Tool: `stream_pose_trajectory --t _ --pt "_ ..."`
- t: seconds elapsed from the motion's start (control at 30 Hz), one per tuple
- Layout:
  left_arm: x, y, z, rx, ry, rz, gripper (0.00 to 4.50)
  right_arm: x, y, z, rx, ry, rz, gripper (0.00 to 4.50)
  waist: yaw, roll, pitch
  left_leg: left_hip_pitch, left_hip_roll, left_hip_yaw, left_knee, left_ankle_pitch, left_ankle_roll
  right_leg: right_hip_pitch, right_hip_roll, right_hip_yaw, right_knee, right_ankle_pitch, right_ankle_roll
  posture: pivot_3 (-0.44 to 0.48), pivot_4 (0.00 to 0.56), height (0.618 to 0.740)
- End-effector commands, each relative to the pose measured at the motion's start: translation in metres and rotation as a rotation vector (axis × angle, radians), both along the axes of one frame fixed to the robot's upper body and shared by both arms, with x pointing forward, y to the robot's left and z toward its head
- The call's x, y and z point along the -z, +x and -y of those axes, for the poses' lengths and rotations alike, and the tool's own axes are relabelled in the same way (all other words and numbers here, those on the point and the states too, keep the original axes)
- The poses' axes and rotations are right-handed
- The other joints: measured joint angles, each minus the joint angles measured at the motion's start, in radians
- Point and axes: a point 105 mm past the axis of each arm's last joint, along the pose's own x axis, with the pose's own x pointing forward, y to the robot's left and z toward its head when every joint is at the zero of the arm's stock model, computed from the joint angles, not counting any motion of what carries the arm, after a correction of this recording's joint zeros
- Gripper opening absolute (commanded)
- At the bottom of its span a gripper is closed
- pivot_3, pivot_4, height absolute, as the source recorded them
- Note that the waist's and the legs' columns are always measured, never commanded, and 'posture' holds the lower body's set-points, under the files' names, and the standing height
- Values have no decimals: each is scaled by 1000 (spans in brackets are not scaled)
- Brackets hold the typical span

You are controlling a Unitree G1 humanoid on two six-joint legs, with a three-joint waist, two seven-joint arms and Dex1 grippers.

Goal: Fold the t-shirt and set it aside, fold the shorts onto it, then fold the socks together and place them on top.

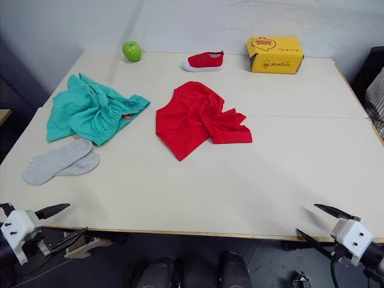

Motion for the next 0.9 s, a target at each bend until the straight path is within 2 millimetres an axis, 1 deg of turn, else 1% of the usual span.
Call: stream_pose_trajectory --t 0.03,0.13,0.17,0.2,0.23,0.3,0.37,0.43,0.5,0.53,0.63,0.7,0.77,0.9 --pt "-11 7 7 45 18 38 4500 -7 3 1 -8 3 40 4427 0 0 0 0 0 0 0 0 0 0 0 0 0 0 0 0 150 740" --pt "-34 30 35 114 -115 70 4500 -19 22 -14 -63 29 67 4427 0 0 0 1 0 1 0 0 0 0 0 1 1 0 0 0 150 740" --pt "-41 36 46 149 -143 57 4500 -23 28 -21 -87 36 71 4427 1 0 0 1 0 1 1 0 0 0 0 2 2 0 1 0 150 740" --pt "-45 40 52 169 -155 43 4500 -26 32 -25 -101 40 71 4427 0 0 0 1 0 1 2 1 0 0 0 3 4 1 1 0 150 740" --pt "-46 45 59 188 -154 2 4500 -30 38 -30 -114 42 81 4427 0 0 0 1 0 1 3 1 0 0 0 3 4 1 1 0 150 740" --pt "-57 70 75 220 -96 32 4500 -42 56 -44 -165 23 109 4427 2 2 0 3 0 2 2 3 -2 0 0 5 6 1 1 0 150 740" --pt "-64 94 92 270 12 92 4500 -55 77 -57 -202 -12 145 4427 1 3 1 3 -1 3 2 6 -6 -1 1 5 8 1 1 0 150 740" --pt "-63 112 107 320 112 123 4500 -63 94 -68 -247 -59 165 4427 -1 3 1 3 -4 5 2 7 -6 -3 5 5 10 1 1 0 150 740" --pt "-59 128 119 359 191 149 4500 -68 111 -76 -262 -110 186 4427 -3 3 1 4 -4 9 2 7 -6 -4 7 5 15 1 2 0 150 740" --pt "-58 133 123 371 214 154 4500 -70 118 -77 -259 -132 195 4427 -4 3 1 3 -3 11 2 7 -6 -5 8 5 15 1 2 0 150 740" --pt "-53 159 136 411 344 223 4500 -82 147 -90 -267 -200 265 4427 -2 2 2 0 -4 15 3 8 -6 -10 11 7 16 1 2 0 150 740" --pt "-52 174 143 426 401 262 4500 -84 165 -97 -257 -240 281 4427 -2 0 2 -3 -6 17 4 8 -5 -13 11 9 17 2 3 0 150 740" --pt "-51 184 149 432 429 294 4500 -84 179 -102 -239 -272 277 4427 -3 0 3 -3 -5 18 5 9 -6 -14 12 10 17 2 3 0 150 740" --pt "-49 198 161 435 442 349 4500 -87 198 -109 -218 -305 299 4427 -3 0 3 -2 -4 18 5 9 -6 -14 13 10 18 2 3 0 150 740"
